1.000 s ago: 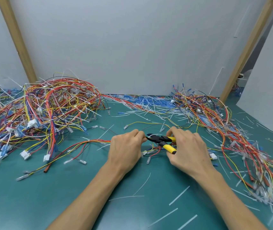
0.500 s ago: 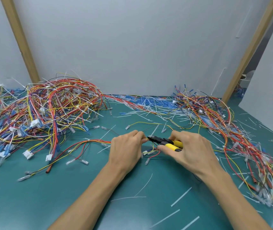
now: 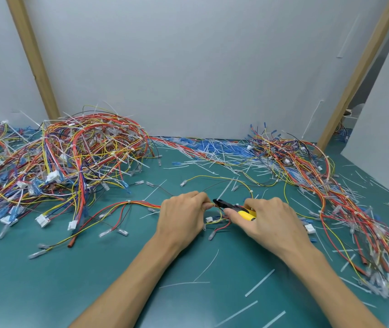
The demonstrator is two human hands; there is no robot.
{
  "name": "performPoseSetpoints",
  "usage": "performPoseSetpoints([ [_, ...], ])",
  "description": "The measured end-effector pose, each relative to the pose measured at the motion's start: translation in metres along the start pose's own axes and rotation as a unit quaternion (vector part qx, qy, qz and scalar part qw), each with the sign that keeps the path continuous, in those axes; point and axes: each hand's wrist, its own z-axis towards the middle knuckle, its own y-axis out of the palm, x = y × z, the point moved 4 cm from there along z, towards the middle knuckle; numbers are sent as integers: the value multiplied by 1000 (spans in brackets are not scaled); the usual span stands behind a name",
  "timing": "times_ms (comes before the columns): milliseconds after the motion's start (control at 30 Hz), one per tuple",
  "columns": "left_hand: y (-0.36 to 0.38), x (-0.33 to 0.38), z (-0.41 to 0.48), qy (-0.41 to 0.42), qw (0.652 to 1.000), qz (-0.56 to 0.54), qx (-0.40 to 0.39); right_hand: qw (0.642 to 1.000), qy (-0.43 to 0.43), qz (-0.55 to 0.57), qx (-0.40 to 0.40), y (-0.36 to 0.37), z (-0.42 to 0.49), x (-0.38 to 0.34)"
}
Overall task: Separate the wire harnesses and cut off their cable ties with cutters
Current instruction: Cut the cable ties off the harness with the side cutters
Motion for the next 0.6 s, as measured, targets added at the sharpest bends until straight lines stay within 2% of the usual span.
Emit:
performPoseSetpoints([
  [400,-1,-1,-1,-24,999,-22,-21,997,7,50,-53,11,1,-1],
  [600,-5,-2,-1,-39,998,-56,-12,999,11,40,-17,6,0,-1],
])
